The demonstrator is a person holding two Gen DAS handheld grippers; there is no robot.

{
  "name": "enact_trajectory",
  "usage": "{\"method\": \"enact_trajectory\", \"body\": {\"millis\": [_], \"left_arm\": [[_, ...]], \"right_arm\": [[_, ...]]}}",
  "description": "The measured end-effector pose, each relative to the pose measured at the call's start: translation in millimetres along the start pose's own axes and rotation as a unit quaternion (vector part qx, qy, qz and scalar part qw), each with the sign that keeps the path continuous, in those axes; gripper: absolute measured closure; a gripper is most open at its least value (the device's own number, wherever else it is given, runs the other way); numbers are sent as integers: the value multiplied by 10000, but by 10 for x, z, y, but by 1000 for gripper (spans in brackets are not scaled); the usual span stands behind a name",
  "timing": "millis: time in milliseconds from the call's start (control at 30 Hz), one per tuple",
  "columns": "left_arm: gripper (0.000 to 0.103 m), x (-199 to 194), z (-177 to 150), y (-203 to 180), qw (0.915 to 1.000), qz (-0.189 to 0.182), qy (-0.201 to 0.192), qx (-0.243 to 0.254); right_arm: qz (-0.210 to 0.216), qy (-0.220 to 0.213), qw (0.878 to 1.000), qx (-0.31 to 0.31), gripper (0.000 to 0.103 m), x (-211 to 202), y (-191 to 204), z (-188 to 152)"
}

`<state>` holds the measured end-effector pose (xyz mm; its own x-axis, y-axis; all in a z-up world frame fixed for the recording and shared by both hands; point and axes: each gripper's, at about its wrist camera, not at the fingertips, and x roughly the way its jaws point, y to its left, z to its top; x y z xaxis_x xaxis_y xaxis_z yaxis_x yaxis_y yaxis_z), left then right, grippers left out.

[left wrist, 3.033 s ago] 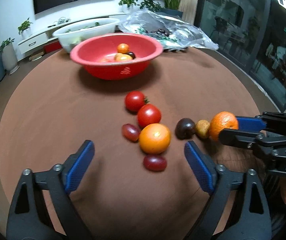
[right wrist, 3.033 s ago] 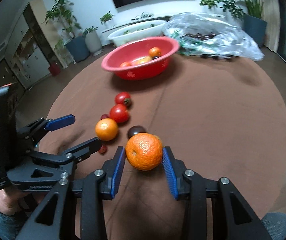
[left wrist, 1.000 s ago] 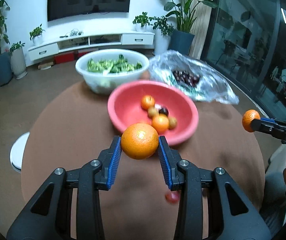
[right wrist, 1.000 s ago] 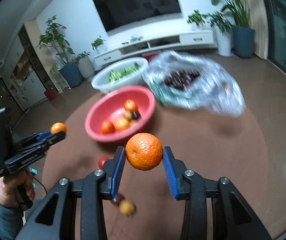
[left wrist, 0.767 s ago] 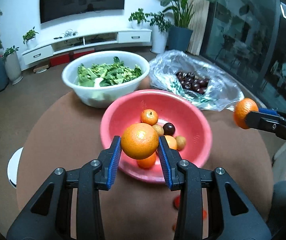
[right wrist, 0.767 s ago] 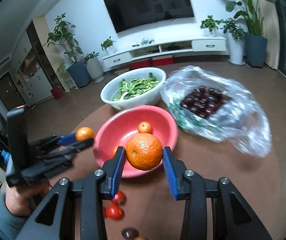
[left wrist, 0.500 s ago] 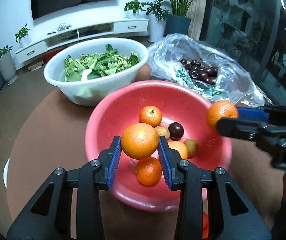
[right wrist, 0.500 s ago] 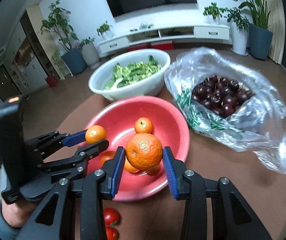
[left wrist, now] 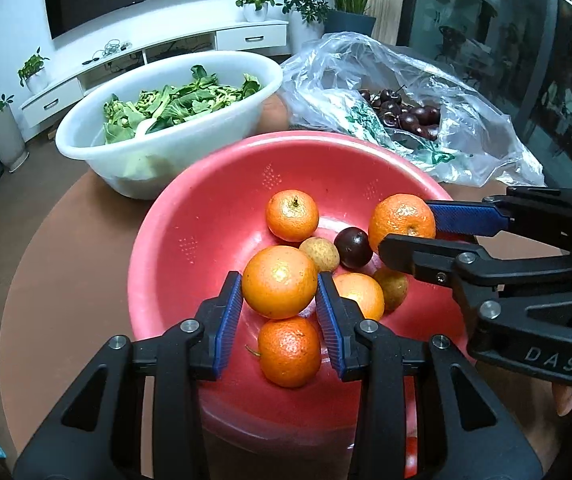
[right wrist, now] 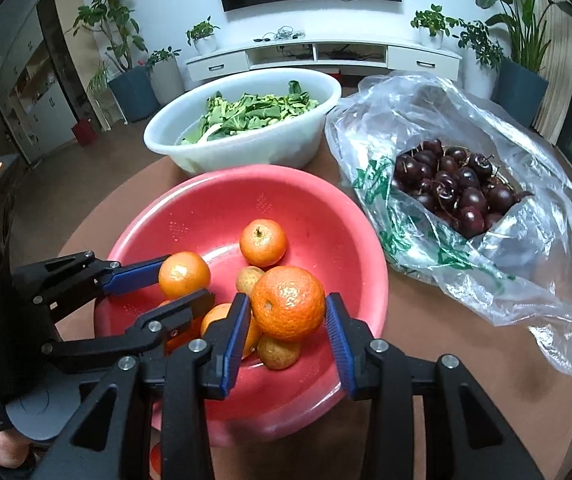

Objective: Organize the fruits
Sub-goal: 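Carry the tangerine and orange over the red bowl and open both tools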

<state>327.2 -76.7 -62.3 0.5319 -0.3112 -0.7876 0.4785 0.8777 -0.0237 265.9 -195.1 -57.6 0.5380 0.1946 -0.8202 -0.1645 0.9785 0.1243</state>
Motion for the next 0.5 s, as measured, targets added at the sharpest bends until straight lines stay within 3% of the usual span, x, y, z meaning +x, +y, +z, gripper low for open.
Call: {"method": "enact_trajectory", "body": {"millis": [67,133,200,500], "left_arm": [[65,-6,-2,1,10000,50,-11,10],[52,-29,-9,-12,9999,121,-60,68],[46,-44,-8,-24,9998,165,-83,85],[34,-173,-70,-21,9998,130,-156,0]], "right_arm": [[-18,8,10000,-41,61,4,16,-4],[-7,21,10000,-43,61,-3,24,0],[20,37,10000,-42,61,-8,25,5],[42,24,9999,-100,56,-32,15,-13]]}}
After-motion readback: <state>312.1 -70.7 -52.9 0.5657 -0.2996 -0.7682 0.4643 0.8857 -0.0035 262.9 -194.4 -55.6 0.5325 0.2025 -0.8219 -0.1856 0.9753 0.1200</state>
